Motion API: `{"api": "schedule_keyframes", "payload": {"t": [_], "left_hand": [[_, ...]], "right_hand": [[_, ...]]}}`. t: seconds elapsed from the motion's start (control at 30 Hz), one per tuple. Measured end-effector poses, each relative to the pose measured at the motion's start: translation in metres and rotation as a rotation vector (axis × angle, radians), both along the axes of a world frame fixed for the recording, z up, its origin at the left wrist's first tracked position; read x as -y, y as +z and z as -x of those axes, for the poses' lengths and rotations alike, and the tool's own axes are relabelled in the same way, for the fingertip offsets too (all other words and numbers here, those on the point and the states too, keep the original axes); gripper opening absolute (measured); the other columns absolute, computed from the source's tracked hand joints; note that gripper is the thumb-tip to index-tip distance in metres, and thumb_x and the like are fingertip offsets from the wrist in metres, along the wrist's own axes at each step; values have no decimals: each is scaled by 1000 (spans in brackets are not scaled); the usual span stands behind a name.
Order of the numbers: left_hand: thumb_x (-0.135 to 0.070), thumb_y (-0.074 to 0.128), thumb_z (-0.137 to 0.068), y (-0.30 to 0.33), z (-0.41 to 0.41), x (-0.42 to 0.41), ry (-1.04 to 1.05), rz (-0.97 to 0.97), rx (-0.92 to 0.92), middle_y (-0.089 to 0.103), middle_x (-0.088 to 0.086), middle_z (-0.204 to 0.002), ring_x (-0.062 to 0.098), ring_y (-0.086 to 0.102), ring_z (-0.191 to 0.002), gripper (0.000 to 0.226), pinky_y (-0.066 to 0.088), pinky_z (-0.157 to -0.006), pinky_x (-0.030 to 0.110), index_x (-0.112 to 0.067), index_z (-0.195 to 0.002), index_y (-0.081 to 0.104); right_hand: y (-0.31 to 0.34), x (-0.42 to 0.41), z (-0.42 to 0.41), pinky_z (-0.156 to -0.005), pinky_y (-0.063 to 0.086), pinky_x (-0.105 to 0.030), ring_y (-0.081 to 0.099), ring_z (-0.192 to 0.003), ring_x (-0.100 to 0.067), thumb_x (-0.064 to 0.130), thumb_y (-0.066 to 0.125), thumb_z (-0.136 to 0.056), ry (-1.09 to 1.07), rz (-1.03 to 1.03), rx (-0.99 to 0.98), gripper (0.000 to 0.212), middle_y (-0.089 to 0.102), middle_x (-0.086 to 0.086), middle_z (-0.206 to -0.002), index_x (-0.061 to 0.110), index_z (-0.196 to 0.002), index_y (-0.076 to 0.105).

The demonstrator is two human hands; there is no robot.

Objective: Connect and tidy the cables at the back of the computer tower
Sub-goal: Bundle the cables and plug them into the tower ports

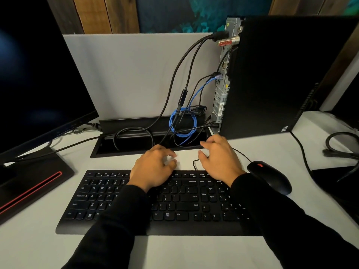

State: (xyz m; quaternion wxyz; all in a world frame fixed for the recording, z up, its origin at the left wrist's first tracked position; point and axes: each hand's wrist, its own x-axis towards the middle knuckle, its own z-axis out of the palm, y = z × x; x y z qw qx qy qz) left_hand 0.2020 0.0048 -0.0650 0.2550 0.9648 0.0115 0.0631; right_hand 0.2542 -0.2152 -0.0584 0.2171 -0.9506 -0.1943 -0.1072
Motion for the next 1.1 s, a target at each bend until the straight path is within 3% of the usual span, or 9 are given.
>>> {"api": "schedule_keyframes", "payload": {"t": [0.13,0.3,0.37,0.43,0.57,0.67,0.77,0.97,1.1], "left_hand": [[-38,63,-94,5,-6,3,10,145,31,67,-17,-102,6,62,-92,15,53,-88,34,-38,-106,73],[-13,62,-93,57,-23,31,-84,267,318,72,-9,-76,7,65,-73,16,51,-75,20,-20,-95,76],[-10,57,-93,85,-37,44,-114,317,386,71,-5,-70,14,65,-66,19,52,-69,21,-19,-86,73],[-9,55,-92,109,-53,51,-105,365,412,70,-3,-69,14,65,-64,21,52,-68,21,-17,-83,72],[-8,58,-94,132,-82,51,-13,351,478,71,-7,-79,4,63,-61,18,44,-65,3,-14,-95,75],[-8,57,-96,140,-102,56,-46,277,481,76,-3,-95,7,70,-78,22,51,-81,10,-13,-107,76],[-11,58,-98,144,-116,63,-89,145,455,76,3,-116,18,69,-107,27,45,-92,16,-13,-119,74],[-11,53,-97,150,-135,67,-62,63,397,70,7,-75,15,59,-67,25,48,-64,30,-12,-80,71],[-16,59,-97,159,-147,64,-71,147,289,70,0,-68,15,65,-67,29,53,-68,26,-19,-74,76]], "right_hand": [[20,-9,-5,-111,43,-33,51,-129,-22,29,61,-100,-1,-179,149,48,57,-6,-137,10,-143,58],[72,-43,-36,-101,53,-35,69,-109,-21,26,55,-104,-86,-479,-9,45,66,-11,-128,8,-145,54],[86,-55,-52,-87,57,-41,68,-91,-26,20,53,-103,-118,-529,-32,25,70,-13,-98,6,-120,64],[97,-60,-63,-68,50,-40,58,-71,-22,6,50,-98,-157,-605,-72,13,59,-9,-75,5,-88,58],[98,-61,-72,-84,55,-43,64,-95,-26,6,54,-94,-243,-644,-87,17,68,-10,-101,9,-110,59],[88,-62,-76,-72,55,-41,66,-83,-25,8,54,-96,-228,-633,-8,10,70,-6,-87,12,-98,63],[87,-60,-74,-53,38,-17,55,-61,-9,9,54,-99,-194,-651,87,31,58,6,-64,23,-72,56],[94,-54,-70,-52,38,-17,50,-54,-4,4,59,-98,-63,-803,93,42,54,8,-58,29,-65,53],[95,-50,-72,-53,37,-17,47,-55,-6,5,58,-99,-26,-775,130,44,52,7,-62,33,-66,51]]}}
